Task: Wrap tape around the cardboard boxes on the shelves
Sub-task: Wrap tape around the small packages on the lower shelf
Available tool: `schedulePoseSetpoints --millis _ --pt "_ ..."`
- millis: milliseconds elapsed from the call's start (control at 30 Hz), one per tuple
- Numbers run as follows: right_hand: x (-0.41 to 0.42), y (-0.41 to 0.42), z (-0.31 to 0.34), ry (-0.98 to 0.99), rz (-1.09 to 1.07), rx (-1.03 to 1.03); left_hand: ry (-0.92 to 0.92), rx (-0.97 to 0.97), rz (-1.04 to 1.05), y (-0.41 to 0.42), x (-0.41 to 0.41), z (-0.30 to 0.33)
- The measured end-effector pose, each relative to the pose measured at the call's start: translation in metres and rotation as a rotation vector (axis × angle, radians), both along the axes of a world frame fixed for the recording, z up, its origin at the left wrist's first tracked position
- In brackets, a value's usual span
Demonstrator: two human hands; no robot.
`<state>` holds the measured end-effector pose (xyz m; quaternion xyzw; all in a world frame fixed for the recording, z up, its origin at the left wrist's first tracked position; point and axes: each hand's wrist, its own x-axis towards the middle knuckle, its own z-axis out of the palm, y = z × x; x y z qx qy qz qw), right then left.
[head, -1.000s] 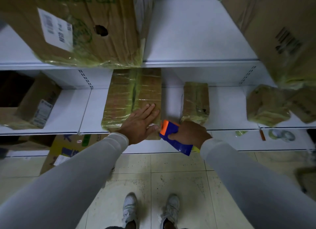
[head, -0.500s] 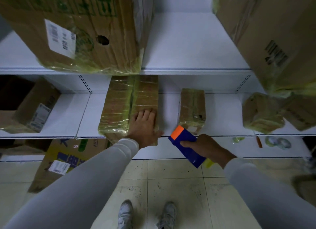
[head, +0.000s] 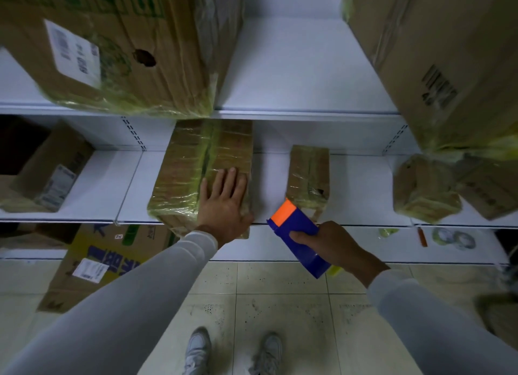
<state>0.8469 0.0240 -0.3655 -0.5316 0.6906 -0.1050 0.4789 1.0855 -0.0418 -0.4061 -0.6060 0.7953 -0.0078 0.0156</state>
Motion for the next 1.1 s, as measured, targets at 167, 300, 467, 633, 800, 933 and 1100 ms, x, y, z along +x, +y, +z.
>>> schedulePoseSetpoints --millis 167,300,467,633,800,933,1100 --pt "-0.012 0.009 -0.002 -0.038 -0.017 -0.032 -0.015 0.0 0.044 -0.008 -0.002 -0.002" --pt "-0.017 0.02 0.005 -0.087 -0.063 -0.06 0.027 0.124 0.046 -0.021 0.0 0.009" --pt "-0.012 0.033 0.017 -0.071 -0.109 -0.084 0.282 0.228 0.015 -0.021 0.015 0.04" --pt "0.012 0.042 0.043 -0.037 -0.173 -0.161 0.43 0.124 -0.172 0.018 0.019 0.072" --pt "0.043 0.062 0.081 0.007 -0.189 -0.228 0.549 0.154 -0.245 0.057 0.045 0.109" --pt "0.066 0.076 0.124 0.061 -0.173 -0.31 0.582 0.153 -0.247 0.071 0.08 0.143" --pt "0.078 0.075 0.181 0.115 -0.21 -0.437 0.509 0.01 -0.325 0.078 0.095 0.212"
